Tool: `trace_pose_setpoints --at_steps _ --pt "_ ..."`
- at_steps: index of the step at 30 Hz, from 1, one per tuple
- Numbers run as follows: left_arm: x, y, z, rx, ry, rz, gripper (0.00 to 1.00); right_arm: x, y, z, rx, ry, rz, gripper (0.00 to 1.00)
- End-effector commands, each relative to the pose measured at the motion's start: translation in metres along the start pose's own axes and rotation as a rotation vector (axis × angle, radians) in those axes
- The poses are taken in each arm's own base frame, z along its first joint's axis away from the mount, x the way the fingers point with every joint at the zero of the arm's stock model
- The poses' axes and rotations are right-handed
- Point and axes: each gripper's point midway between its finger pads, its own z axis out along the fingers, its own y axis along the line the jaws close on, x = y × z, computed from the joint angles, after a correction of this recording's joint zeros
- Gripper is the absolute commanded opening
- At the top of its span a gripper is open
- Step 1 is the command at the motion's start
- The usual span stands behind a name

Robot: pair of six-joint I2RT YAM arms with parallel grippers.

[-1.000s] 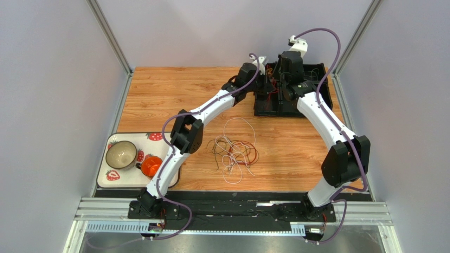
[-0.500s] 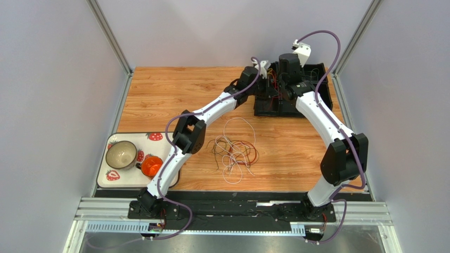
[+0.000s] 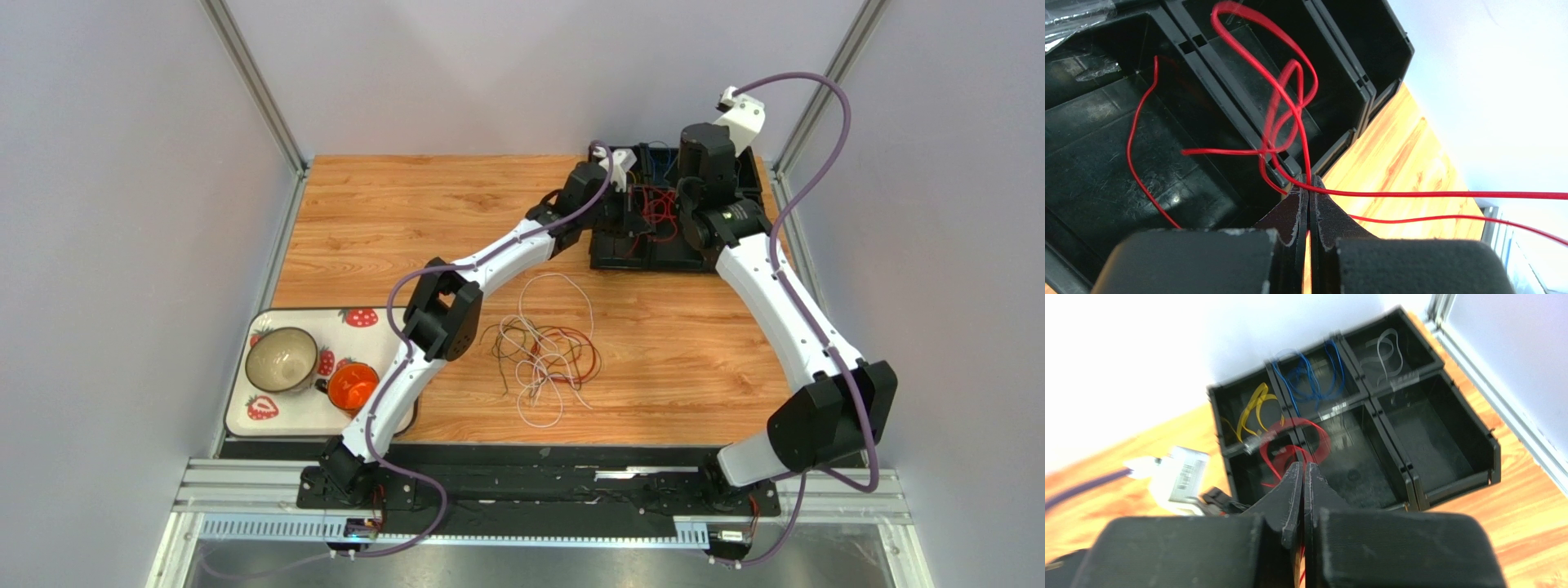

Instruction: Untangle the cables

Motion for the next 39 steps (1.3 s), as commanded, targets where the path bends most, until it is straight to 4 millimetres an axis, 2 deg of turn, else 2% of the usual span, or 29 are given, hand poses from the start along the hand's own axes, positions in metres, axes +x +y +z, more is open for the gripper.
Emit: trace_pose_setpoints --at_steps 1,7,14,18,24,25,29,32,39 --pt "-0.048 -0.041 -0.023 0.049 -0.093 0.058 0.00 -0.010 0.016 0.002 -0.072 -0.014 0.030 0.00" --pt "-0.044 -0.030 -0.024 0.015 -0.083 0.063 0.00 0.022 0.032 0.016 -0.125 0.066 0.038 0.00" --pt "-0.044 0.006 -0.027 -0.061 -0.084 0.020 0.00 0.038 0.044 0.042 -0.132 0.089 0.022 0.00" --pt "-0.041 0.017 -0.022 -0.065 -0.077 0.020 0.00 0.049 0.050 0.063 -0.131 0.113 0.017 0.00" --pt "-0.034 0.033 -0.020 -0.084 -0.048 -0.004 0.01 0.067 0.052 0.083 -0.124 0.148 0.012 0.00" --pt "-0.033 0.034 -0.020 -0.081 -0.042 -0.013 0.03 0.072 0.052 0.087 -0.122 0.159 0.016 0.00" --pt "-0.035 0.040 -0.024 -0.108 -0.033 -0.033 0.27 0.077 0.052 0.095 -0.127 0.177 0.035 0.00" --pt "-0.036 0.038 -0.029 -0.116 -0.022 -0.035 0.38 0.079 0.054 0.101 -0.135 0.182 0.037 0.00" --pt "-0.047 0.020 -0.042 -0.093 -0.019 -0.040 0.50 0.078 0.055 0.110 -0.128 0.180 0.042 0.00"
